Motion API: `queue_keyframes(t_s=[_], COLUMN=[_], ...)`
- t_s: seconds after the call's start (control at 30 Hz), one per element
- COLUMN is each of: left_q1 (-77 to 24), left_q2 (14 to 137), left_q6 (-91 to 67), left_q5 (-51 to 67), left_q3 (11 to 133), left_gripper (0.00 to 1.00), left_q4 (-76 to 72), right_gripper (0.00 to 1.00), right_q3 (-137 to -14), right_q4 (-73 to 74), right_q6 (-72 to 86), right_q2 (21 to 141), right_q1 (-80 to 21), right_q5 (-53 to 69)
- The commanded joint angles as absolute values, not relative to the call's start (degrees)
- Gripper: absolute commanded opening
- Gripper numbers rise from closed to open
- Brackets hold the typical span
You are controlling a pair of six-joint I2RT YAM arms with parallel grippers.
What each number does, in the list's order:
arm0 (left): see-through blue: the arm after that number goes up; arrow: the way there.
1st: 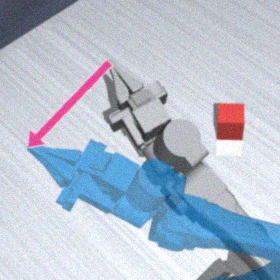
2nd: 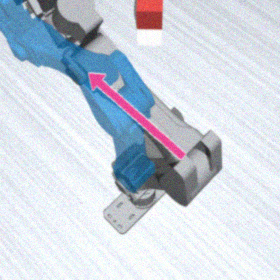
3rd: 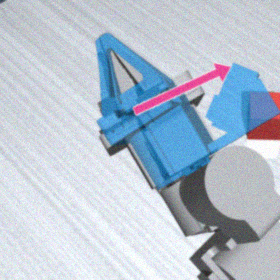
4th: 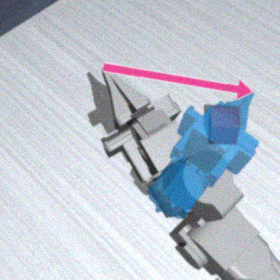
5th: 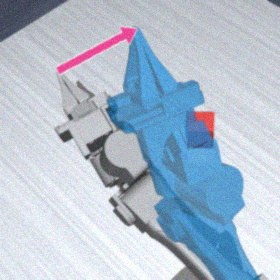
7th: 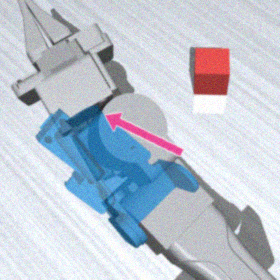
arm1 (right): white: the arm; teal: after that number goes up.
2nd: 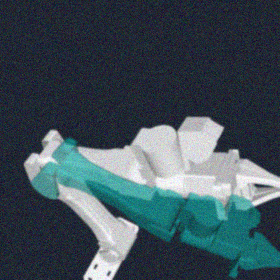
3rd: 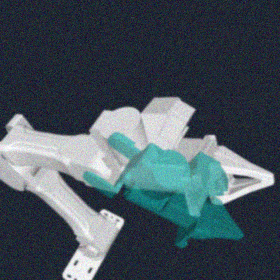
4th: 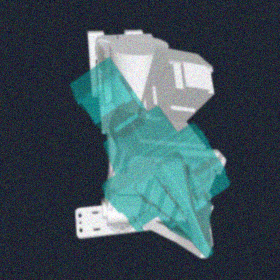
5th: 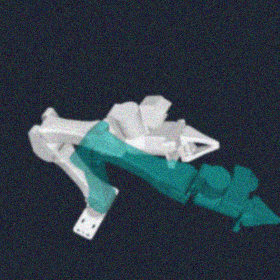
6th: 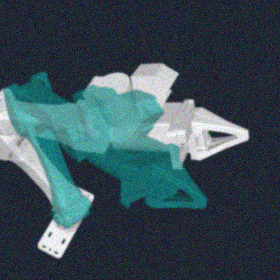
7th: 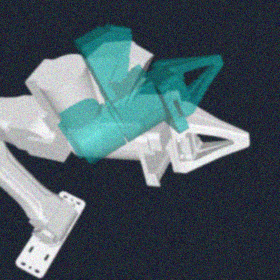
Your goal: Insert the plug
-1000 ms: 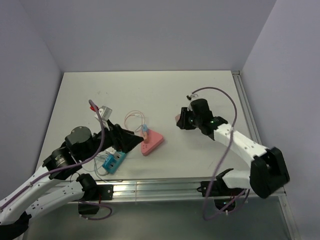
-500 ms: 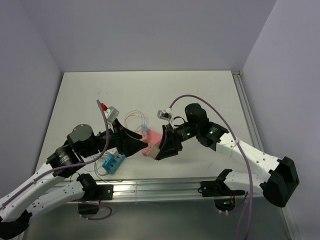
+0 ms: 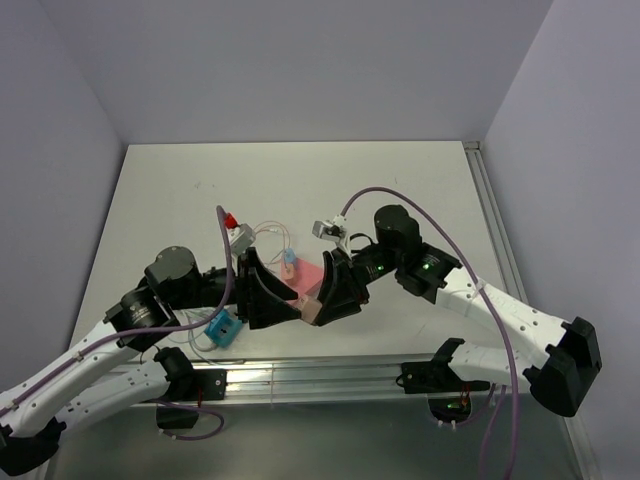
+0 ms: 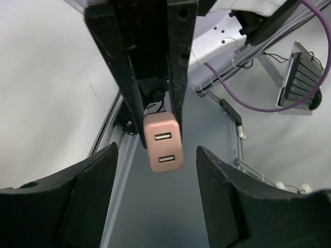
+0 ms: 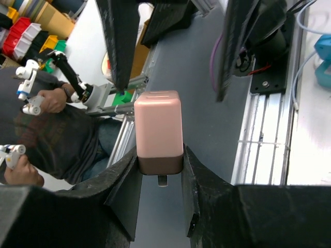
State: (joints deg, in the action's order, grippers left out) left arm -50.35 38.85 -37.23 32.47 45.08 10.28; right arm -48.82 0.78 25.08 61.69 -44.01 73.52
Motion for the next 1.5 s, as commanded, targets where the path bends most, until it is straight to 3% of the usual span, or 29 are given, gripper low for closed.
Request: queue_keyframes(t_s=[0.0, 0.17, 0.43, 0.53, 0.57, 0.6, 0.7, 0.73, 0.83, 1.07, 1.27, 1.47], left_q1=[-50.45, -50.45, -50.45, -50.54, -50.45, -50.45, -50.45, -50.45, -50.45, -50.45, -50.45, -50.45], left_q2=[39.29, 40.60, 42.10, 42.63, 42.71, 42.63, 41.49, 41.22, 41.04, 40.26, 39.99, 40.52], left_q6=[-37.09, -35.77, -36.47, -36.39, -36.30, -36.30, -36.47, -37.00, -37.88, -42.62, -45.96, -47.20], left_q5=[36.48, 34.81, 35.60, 35.42, 34.98, 32.89, 26.32, 23.58, 10.00, -10.62, -14.85, -13.80], left_q3=[45.09, 46.14, 46.06, 46.32, 46.49, 46.67, 46.84, 47.28, 49.47, 49.84, 47.55, 46.58], left_gripper=[0.67, 0.63, 0.44, 0.21, 0.00, 0.00, 0.00, 0.00, 0.00, 0.00, 0.00, 0.00], left_q4=[6.85, 9.31, 8.44, 8.61, 9.14, 9.84, 11.77, 12.73, 19.14, 27.77, 29.00, 28.39], right_gripper=[0.00, 0.00, 0.00, 0.00, 0.00, 0.00, 0.53, 0.79, 0.93, 0.96, 0.89, 0.85], right_q3=[-52.29, -52.29, -53.61, -53.61, -53.70, -53.61, -54.31, -54.58, -53.88, -50.72, -46.60, -38.59], right_q4=[-2.19, -5.01, -2.99, -2.81, -2.81, -2.64, 1.21, 2.62, 5.09, 5.97, 10.63, 1.07], right_q6=[26.89, 28.83, 27.51, 27.25, 27.07, 26.46, 22.95, 22.07, 21.01, 24.33, 31.37, 35.77], right_q2=[62.31, 62.93, 63.72, 63.55, 63.54, 63.46, 63.89, 63.72, 63.46, 62.49, 68.98, 72.77], right_q1=[-44.47, -44.65, -45.26, -45.53, -45.53, -45.61, -45.62, -45.53, -45.27, -40.18, -27.01, -25.93], right_q5=[72.07, 71.54, 69.87, 69.35, 69.26, 69.17, 67.16, 65.23, 60.12, 49.94, 38.16, 33.14])
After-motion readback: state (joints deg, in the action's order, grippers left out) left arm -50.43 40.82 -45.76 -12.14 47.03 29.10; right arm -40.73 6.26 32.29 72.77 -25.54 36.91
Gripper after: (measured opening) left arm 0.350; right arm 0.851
